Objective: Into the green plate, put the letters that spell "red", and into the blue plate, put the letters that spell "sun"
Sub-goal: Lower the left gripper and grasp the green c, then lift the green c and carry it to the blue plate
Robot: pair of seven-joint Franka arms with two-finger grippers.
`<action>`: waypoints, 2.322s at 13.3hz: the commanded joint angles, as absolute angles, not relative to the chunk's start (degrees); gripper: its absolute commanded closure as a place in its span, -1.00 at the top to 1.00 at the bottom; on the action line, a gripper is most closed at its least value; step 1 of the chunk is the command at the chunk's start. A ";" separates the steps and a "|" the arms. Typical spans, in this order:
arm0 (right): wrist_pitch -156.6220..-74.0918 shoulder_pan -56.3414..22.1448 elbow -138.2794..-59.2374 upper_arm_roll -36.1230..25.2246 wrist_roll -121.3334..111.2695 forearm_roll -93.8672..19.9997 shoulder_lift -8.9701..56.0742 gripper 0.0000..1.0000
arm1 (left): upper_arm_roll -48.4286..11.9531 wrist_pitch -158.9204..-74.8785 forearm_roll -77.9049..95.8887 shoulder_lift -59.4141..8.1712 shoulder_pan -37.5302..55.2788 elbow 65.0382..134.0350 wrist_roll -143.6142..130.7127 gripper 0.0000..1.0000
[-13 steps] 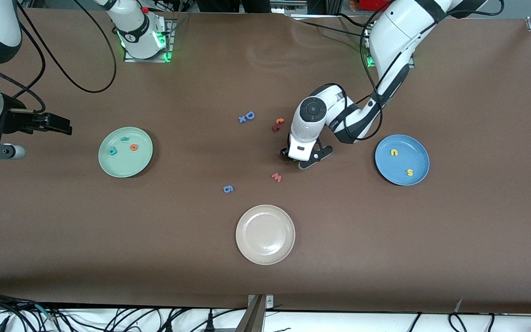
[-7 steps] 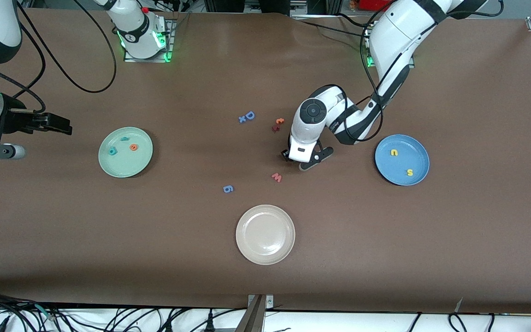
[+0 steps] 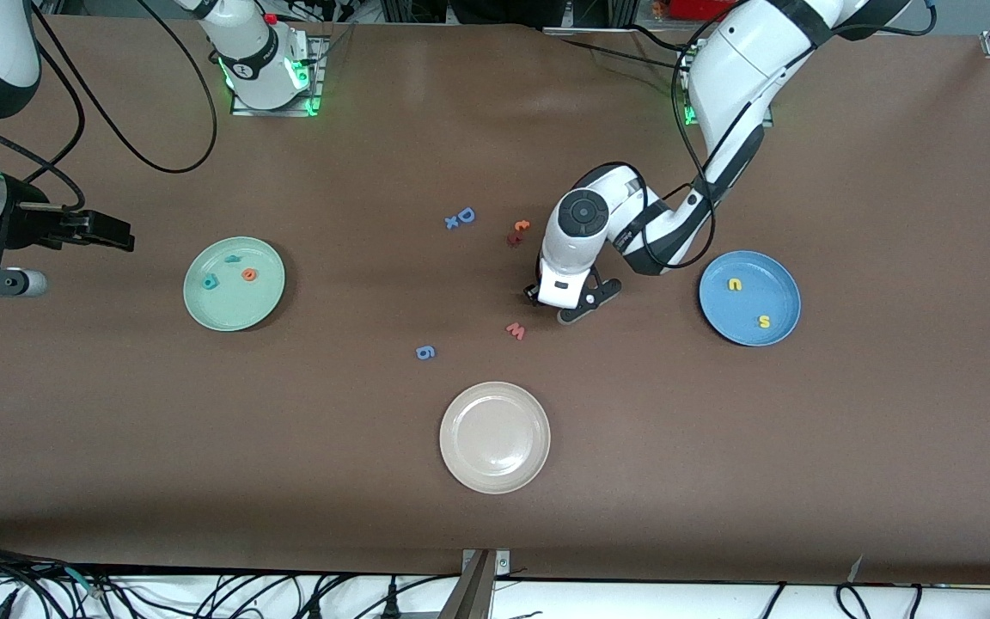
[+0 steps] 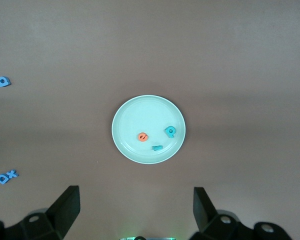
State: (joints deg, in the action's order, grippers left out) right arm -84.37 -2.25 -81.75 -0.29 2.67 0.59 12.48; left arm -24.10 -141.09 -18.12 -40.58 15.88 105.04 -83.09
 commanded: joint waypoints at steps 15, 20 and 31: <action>-83.94 -2.02 -82.18 -0.26 2.90 1.14 11.95 0.99 | -23.73 -139.66 -20.30 -41.92 16.70 102.66 -84.64 -0.45; -83.85 -2.02 -82.18 -0.26 2.81 1.14 11.95 0.99 | -23.64 -139.57 -20.30 -41.92 16.79 102.74 -84.64 -0.53; -83.76 -2.02 -82.18 -0.26 2.64 1.14 11.95 0.99 | -23.82 -119.38 -19.34 -41.40 14.60 94.05 -73.33 -0.57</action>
